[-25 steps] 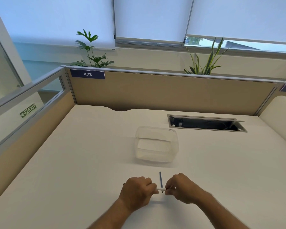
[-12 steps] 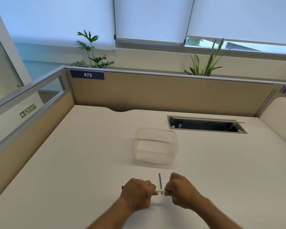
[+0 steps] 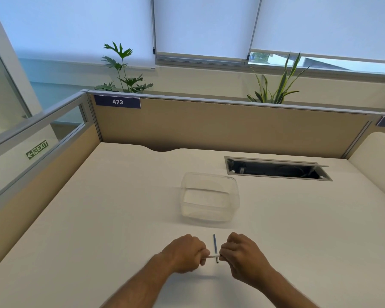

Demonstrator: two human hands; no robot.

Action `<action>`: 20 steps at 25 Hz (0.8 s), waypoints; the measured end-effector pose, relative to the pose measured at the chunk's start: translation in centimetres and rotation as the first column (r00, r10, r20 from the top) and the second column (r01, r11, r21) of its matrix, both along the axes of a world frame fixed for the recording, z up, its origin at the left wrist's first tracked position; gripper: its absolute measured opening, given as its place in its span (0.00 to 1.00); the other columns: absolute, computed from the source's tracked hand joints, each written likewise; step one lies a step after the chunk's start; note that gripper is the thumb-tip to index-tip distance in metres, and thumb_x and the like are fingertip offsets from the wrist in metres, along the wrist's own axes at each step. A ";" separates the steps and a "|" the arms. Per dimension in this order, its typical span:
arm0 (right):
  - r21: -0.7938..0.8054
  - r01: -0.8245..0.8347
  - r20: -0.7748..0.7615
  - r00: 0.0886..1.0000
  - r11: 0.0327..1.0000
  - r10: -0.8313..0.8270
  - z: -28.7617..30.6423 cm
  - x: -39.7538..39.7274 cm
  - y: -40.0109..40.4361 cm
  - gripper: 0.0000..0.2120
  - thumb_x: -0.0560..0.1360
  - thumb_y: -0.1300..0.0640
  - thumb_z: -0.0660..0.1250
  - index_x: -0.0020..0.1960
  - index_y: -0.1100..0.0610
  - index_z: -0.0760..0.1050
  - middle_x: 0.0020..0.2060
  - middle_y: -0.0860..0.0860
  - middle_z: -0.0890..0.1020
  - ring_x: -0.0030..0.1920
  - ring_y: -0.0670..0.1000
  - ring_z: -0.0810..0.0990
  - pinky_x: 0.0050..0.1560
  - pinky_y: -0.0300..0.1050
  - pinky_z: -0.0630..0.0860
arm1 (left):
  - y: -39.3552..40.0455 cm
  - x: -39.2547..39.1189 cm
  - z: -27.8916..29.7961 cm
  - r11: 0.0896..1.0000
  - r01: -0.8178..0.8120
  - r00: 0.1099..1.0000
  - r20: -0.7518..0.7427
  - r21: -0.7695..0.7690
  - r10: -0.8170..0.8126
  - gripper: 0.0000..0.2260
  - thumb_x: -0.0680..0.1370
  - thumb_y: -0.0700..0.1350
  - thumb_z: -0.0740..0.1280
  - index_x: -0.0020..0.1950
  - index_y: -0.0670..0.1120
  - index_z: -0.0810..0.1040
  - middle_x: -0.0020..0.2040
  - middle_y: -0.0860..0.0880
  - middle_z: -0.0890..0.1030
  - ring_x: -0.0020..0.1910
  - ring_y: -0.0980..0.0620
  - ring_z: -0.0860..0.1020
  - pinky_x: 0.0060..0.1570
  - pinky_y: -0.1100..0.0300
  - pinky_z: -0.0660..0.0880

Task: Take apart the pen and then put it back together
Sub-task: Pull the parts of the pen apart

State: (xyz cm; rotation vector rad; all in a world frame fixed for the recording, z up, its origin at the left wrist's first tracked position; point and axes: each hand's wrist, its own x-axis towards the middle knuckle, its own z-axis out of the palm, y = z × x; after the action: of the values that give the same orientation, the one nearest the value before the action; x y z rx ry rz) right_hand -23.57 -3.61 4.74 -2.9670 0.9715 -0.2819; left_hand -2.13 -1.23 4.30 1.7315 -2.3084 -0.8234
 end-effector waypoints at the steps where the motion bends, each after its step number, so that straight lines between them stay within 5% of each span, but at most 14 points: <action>1: 0.024 0.011 -0.014 1.000 1.000 -0.011 0.0 0.1 -0.1 0.04 0.71 0.55 0.74 0.37 0.50 0.82 0.32 0.44 0.84 0.39 0.49 0.78 0.34 0.40 0.71 | -0.1 0.1 0.0 0.999 0.008 1.000 0.015 -0.052 -0.008 0.14 0.78 0.57 0.62 0.45 0.50 0.82 0.43 0.50 0.85 0.39 0.51 0.78 0.43 0.54 0.76; 3: 0.148 0.081 -0.045 0.996 0.986 -0.075 0.0 0.2 -0.4 0.08 0.77 0.52 0.67 0.46 0.52 0.83 0.40 0.47 0.86 0.47 0.50 0.77 0.39 0.41 0.69 | 0.1 0.2 0.1 0.978 0.066 0.994 0.103 -0.197 -0.046 0.16 0.74 0.63 0.65 0.51 0.52 0.80 0.45 0.53 0.84 0.42 0.51 0.79 0.43 0.56 0.76; 7: 0.245 0.190 -0.079 0.981 0.951 -0.176 0.4 0.4 -1.0 0.10 0.78 0.51 0.65 0.49 0.52 0.84 0.40 0.52 0.85 0.49 0.51 0.76 0.41 0.46 0.72 | 0.3 -0.6 -0.5 0.925 0.200 0.957 0.269 -0.324 -0.112 0.12 0.79 0.54 0.61 0.51 0.48 0.80 0.47 0.48 0.82 0.42 0.43 0.79 0.40 0.53 0.75; 14: 0.063 0.087 0.025 0.996 0.994 -0.089 0.2 0.1 -0.9 0.06 0.71 0.55 0.73 0.35 0.53 0.83 0.29 0.47 0.84 0.38 0.51 0.77 0.34 0.44 0.74 | 0.1 -0.9 -0.7 0.966 0.128 0.968 0.242 -0.226 -0.072 0.09 0.79 0.45 0.62 0.54 0.48 0.80 0.49 0.45 0.84 0.44 0.42 0.80 0.47 0.49 0.78; 20: 0.074 0.237 0.134 0.960 0.969 -0.245 0.3 1.0 -0.1 0.14 0.57 0.58 0.83 0.32 0.53 0.77 0.28 0.44 0.81 0.33 0.49 0.77 0.27 0.41 0.73 | -0.3 -0.5 -0.9 0.990 0.050 0.990 0.140 -0.134 -0.031 0.13 0.73 0.39 0.62 0.51 0.51 0.81 0.49 0.48 0.85 0.46 0.45 0.80 0.46 0.54 0.78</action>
State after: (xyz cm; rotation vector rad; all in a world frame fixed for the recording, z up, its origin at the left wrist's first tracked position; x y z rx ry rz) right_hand -22.56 -3.68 5.09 -2.7317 1.2986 -0.4531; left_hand -2.66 -1.54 3.42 1.7378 -2.4312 -0.5521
